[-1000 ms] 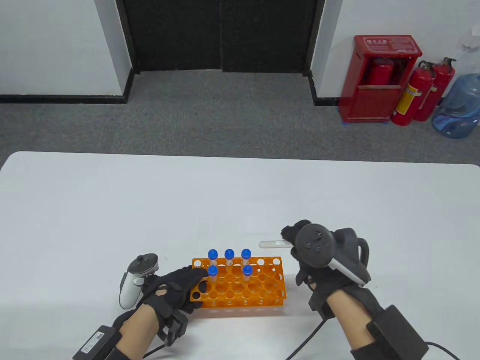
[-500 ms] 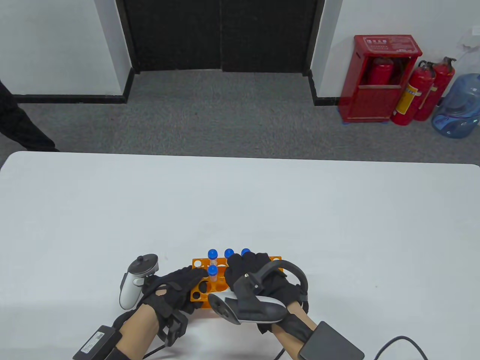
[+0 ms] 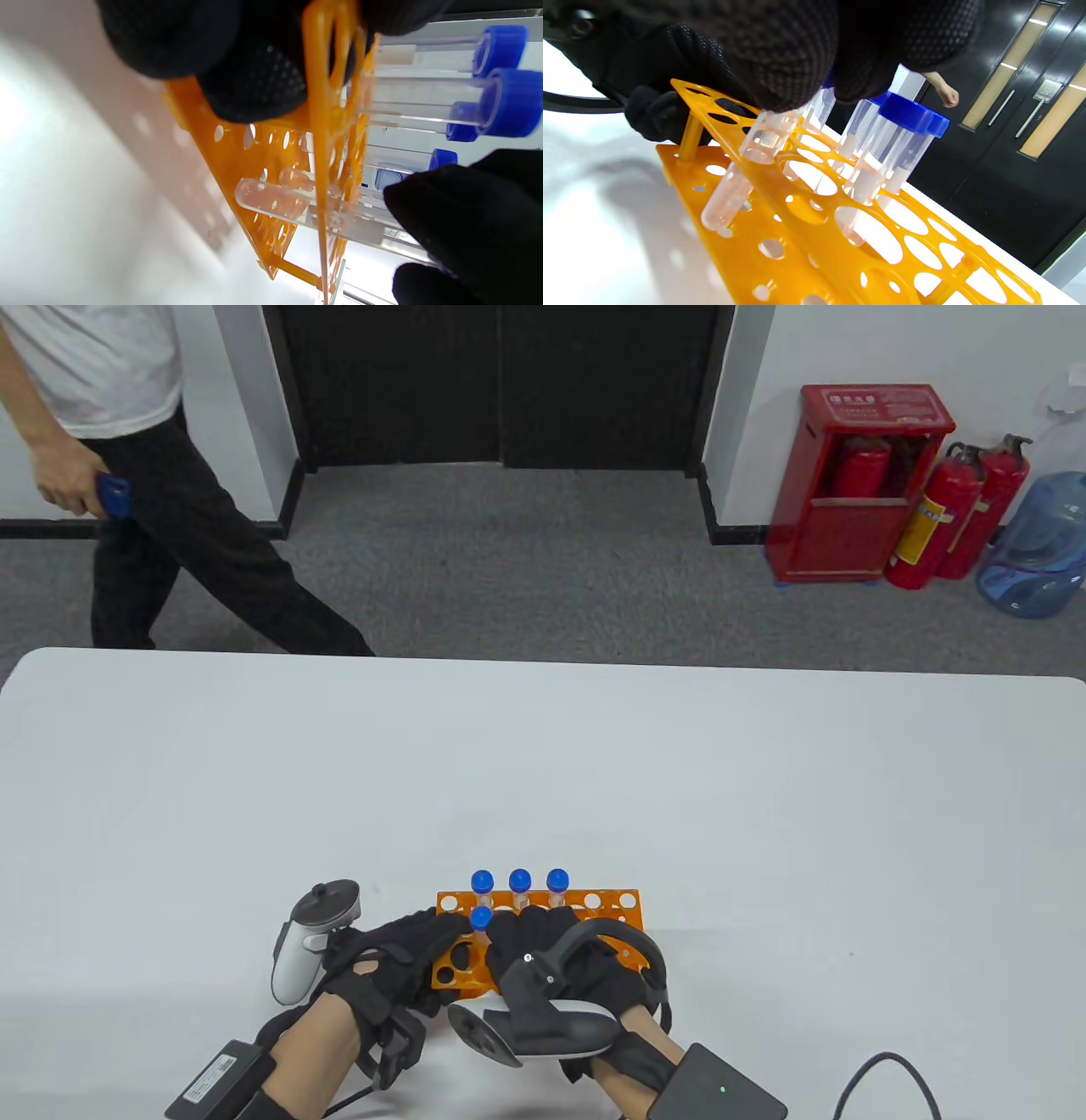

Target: Hold test tube rack and insert test tubes into grid holes one by one

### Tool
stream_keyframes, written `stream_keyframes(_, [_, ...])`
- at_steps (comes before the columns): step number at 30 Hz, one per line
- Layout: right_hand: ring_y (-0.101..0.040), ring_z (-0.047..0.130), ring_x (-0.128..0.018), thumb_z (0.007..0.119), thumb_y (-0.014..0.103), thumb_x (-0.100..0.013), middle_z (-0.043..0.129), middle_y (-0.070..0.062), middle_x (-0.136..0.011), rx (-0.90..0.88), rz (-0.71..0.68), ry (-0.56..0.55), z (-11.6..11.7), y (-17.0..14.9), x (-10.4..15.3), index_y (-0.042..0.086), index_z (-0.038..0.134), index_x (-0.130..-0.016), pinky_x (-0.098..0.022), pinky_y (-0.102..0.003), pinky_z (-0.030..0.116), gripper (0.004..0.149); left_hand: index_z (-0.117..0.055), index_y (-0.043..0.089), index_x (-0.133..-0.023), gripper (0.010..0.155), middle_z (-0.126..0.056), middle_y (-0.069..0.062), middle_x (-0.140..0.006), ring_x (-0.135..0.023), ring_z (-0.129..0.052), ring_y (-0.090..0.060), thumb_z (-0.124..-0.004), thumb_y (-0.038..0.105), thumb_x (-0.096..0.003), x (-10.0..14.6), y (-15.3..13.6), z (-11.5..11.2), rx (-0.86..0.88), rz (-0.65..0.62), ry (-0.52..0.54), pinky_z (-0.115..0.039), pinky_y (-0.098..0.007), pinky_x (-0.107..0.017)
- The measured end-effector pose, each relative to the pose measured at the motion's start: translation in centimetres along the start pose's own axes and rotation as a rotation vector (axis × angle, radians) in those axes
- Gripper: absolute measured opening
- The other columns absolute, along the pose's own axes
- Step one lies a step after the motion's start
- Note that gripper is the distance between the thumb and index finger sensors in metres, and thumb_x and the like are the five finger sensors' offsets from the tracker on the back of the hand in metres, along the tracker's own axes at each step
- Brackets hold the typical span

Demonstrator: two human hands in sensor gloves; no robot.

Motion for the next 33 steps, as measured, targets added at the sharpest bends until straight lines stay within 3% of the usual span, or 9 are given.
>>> stream_keyframes(19, [-0.023, 0.096, -0.064, 0.092, 0.028, -0.035, 0.08, 0.0, -0.097, 0.05, -0.024, 0.005, 0.2, 0.9, 0.3, 0.03, 0.087, -0.084, -0.046, -0.044, 0.085, 0.049, -0.077, 0.042, -0.083, 0.043, -0.093, 0.023, -0.065, -0.035, -0.108, -0.002, -0.07, 0.058, -0.0441, 0.0, 0.0, -0.1, -0.014, 0.008, 0.001, -0.098, -0.015, -0.026])
stream_keyframes(23, [-0.031, 0.089, -0.072, 0.091, 0.031, -0.035, 0.072, 0.002, -0.103, 0.01, 0.018, 0.034, 0.2, 0.5, 0.6, 0.04, 0.077, -0.09, -0.048, -0.052, 0.076, 0.058, -0.077, 0.042, -0.083, 0.042, -0.093, 0.023, -0.065, -0.035, -0.108, -0.001, -0.07, 0.059, -0.0441, 0.0, 0.0, -0.2, 0.0, 0.007, -0.009, -0.098, -0.014, -0.026])
stream_keyframes(29, [-0.033, 0.074, -0.082, 0.091, 0.034, -0.035, 0.054, 0.004, -0.113, -0.076, 0.106, -0.062, -1.9, -2.3, 2.3, 0.048, 0.062, -0.097, -0.053, -0.055, 0.068, 0.07, -0.077, 0.042, -0.083, 0.042, -0.093, 0.023, -0.065, -0.035, -0.108, -0.001, -0.07, 0.059, -0.0442, 0.1, 0.0, 0.0, 0.019, 0.004, -0.003, -0.098, -0.015, -0.026])
stream_keyframes(33, [-0.034, 0.054, -0.1, 0.089, 0.036, -0.037, 0.046, 0.006, -0.117, -0.174, 0.272, -0.155, -3.0, -7.2, 4.1, 0.049, 0.054, -0.101, -0.067, -0.063, 0.055, 0.074, -0.077, 0.042, -0.083, 0.042, -0.093, 0.023, -0.065, -0.035, -0.108, -0.001, -0.069, 0.059, -0.0442, 0.1, 0.0, 0.0, 0.022, 0.003, -0.003, -0.098, -0.014, -0.026])
Point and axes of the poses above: the tracker on the back of each hand, its own y axis roughly to the thumb side, its own x axis roughly from the fingertips to the wrist, z = x × y, the point moved 1 cm from there along -x, roughly from the wrist to the fingertips
